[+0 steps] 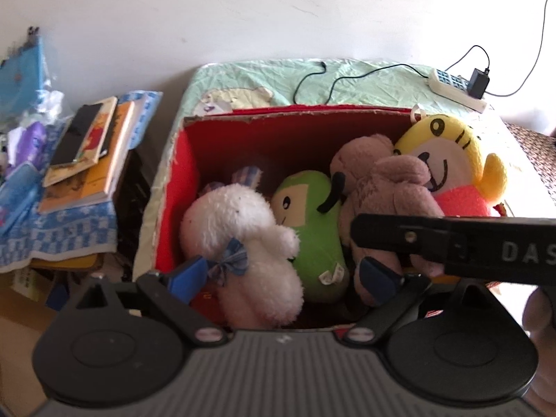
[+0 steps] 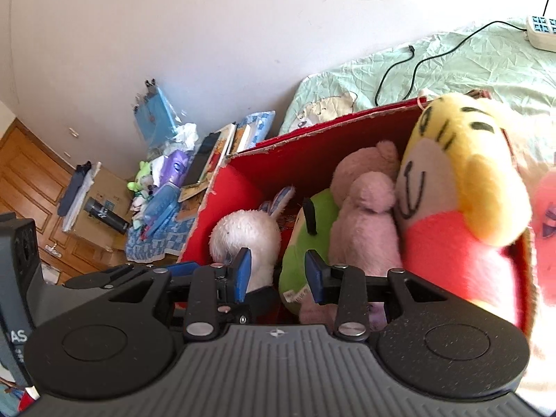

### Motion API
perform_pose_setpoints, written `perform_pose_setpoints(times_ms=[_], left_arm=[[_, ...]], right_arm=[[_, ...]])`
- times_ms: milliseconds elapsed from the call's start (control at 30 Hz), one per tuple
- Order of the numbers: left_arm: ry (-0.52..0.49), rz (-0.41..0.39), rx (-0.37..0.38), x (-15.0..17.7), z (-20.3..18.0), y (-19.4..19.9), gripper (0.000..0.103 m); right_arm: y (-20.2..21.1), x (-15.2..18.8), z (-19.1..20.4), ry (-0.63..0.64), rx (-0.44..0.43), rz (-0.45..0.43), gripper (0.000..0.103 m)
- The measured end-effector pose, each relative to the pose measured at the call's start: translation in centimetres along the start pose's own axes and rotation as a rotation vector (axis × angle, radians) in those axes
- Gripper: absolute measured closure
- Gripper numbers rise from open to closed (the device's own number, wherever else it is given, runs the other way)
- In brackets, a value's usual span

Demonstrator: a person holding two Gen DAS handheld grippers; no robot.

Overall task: Organize objects
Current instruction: 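Lower the white bunny into the box and open the right gripper, then withdraw the right gripper from the box toward the remaining plushes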

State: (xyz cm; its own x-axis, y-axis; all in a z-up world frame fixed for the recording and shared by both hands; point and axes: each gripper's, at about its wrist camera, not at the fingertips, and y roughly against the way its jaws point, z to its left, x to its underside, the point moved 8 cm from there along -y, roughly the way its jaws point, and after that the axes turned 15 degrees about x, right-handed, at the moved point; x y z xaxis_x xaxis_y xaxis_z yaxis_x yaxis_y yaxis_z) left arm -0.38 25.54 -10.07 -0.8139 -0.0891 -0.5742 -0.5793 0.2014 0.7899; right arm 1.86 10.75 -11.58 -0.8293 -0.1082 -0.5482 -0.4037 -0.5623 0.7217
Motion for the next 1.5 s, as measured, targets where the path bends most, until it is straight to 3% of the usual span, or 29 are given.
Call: perform_pose_setpoints(times_ms=[300,667,1067,1500], left_arm=[[0.072,-0.025,-0.078,1.1,-3.4,1.8,0.006],[0.113,0.007,-0.131,4.6,-9.0,1.4,0.005],[0.119,0.103,-0.124,8.3,-14.0,-2.7,0.005],[0.046,0.169,-0.099,9.9,-19.1,-6.5,0.005]], right_arm=[[3.9,0.7,-1.3,0.049,-0.091,-0.010,0.065],[6.7,3.0,-3.8,0.081,-0.157,0.035,0.065],[7.8,6.1,-9.5,0.027,-0.086,0.089,0.065],[8.8,7.8,-16.2,-0.092,-0.010,0.118,0.065]])
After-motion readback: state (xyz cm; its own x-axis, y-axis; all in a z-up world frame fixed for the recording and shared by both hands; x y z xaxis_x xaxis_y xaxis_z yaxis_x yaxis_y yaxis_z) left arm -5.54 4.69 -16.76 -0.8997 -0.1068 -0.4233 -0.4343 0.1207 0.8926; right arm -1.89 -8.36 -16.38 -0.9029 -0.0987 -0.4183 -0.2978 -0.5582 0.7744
